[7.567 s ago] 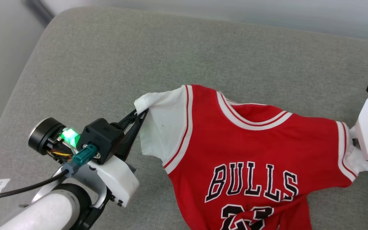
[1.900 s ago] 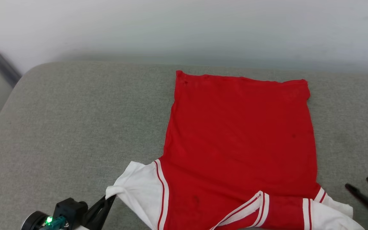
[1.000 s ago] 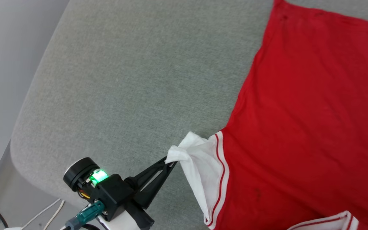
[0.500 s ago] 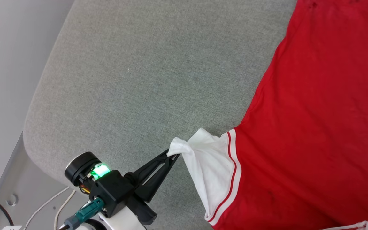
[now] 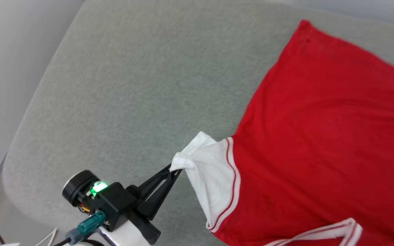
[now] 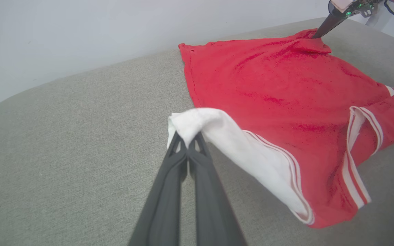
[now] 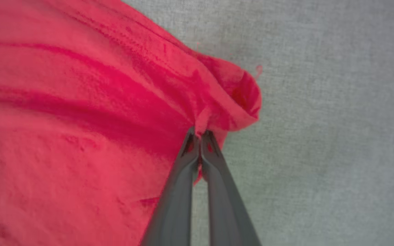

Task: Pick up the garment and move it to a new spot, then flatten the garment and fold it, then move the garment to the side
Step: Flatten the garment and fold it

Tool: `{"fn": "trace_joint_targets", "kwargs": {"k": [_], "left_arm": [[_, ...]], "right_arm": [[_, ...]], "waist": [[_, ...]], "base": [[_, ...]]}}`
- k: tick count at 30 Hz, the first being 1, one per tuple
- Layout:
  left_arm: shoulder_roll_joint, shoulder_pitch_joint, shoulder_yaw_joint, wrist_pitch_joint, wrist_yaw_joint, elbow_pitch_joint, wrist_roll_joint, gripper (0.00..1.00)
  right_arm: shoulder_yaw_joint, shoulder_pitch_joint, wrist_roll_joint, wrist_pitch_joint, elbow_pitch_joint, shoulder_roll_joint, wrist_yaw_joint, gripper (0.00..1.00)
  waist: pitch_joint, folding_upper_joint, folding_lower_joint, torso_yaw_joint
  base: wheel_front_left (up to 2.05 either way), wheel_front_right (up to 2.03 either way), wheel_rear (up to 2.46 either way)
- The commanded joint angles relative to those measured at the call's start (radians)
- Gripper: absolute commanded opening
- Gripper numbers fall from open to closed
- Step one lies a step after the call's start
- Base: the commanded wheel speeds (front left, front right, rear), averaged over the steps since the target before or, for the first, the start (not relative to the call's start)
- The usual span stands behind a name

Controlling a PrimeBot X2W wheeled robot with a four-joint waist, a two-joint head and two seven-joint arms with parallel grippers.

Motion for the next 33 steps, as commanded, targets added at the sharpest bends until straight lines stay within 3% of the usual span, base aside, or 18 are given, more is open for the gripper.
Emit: {"fn": "trace_joint_targets", "kwargs": {"k": [1,8,17,26,33], "left_arm": [[-0.002,0.015,0.005,-0.005,0.007,0.002,-0.009,0.00],[0.007,0.078,0.025,-0.035,0.040,0.059,-0.050,0.00],[0.018,0.152,0.061,-0.089,0.065,0.133,-0.108,0.00],[-0.009,0.199,0.073,-0.143,0.070,0.213,-0.150,0.00],[-0.021,0.202,0.084,-0.173,0.071,0.237,-0.161,0.00]], "right_arm": [[0.000,0.020,0.015,-0.010,-0.005,0.006,0.000,0.00],[0.039,0.181,0.121,-0.047,-0.073,0.029,0.000,0.00],[0.005,0.465,0.216,-0.081,-0.262,0.095,0.000,0.00],[-0.014,0.739,0.253,-0.107,-0.383,0.183,0.000,0.00],[-0.013,0.794,0.261,-0.145,-0.371,0.202,0.000,0.00]], "waist": [[-0.069,0.0000,0.0000,-0.069],[-0.172,0.0000,0.0000,-0.182],[-0.242,0.0000,0.0000,-0.281],[-0.286,0.0000,0.0000,-0.328],[-0.303,0.0000,0.0000,-0.332]], "base": [[0.00,0.00,0.00],[0.00,0.00,0.00],[0.00,0.00,0.00],[0.00,0.00,0.00],[0.00,0.00,0.00]]}}
